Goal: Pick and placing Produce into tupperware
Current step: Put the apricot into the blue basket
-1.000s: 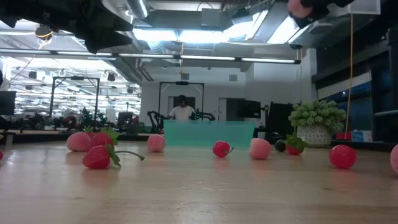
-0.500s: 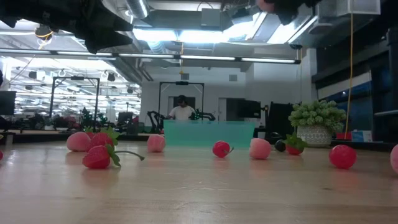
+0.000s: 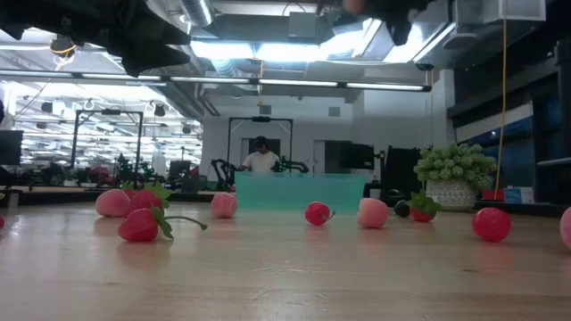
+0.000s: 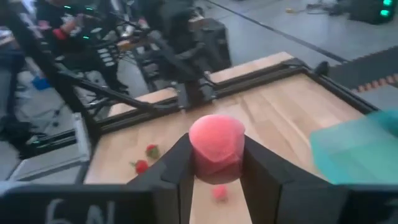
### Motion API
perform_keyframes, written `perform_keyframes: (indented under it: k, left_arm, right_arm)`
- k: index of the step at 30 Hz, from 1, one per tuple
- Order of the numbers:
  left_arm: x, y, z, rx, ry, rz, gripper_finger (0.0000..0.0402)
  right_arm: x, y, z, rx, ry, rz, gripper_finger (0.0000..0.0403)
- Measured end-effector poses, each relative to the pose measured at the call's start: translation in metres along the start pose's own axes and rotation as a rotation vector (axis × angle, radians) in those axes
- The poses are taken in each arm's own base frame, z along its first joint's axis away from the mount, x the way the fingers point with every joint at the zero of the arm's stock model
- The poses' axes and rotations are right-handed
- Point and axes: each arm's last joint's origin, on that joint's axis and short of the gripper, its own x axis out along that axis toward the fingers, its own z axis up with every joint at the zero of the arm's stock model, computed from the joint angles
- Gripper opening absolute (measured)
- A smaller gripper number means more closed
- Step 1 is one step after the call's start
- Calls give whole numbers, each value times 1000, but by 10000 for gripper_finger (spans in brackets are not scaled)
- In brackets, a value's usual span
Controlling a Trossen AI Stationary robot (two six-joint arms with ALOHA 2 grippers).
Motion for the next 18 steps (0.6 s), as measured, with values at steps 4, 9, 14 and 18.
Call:
perform_keyframes:
  k: [4, 9, 14, 18]
  left_arm:
    - [0, 0, 0, 8, 0, 0, 246]
    - [0, 0, 0, 9, 1, 1, 246]
    - [0, 0, 0, 13, 0, 1, 246]
    - [0, 0, 0, 52, 0, 1, 246]
  right_arm:
    - [11, -16, 2, -27, -10, -34, 108]
    - [27, -38, 0, -76, -1, -76, 108]
    - [39, -69, -5, -48, 47, -159, 108]
    - [52, -94, -2, -15, 89, -170, 108]
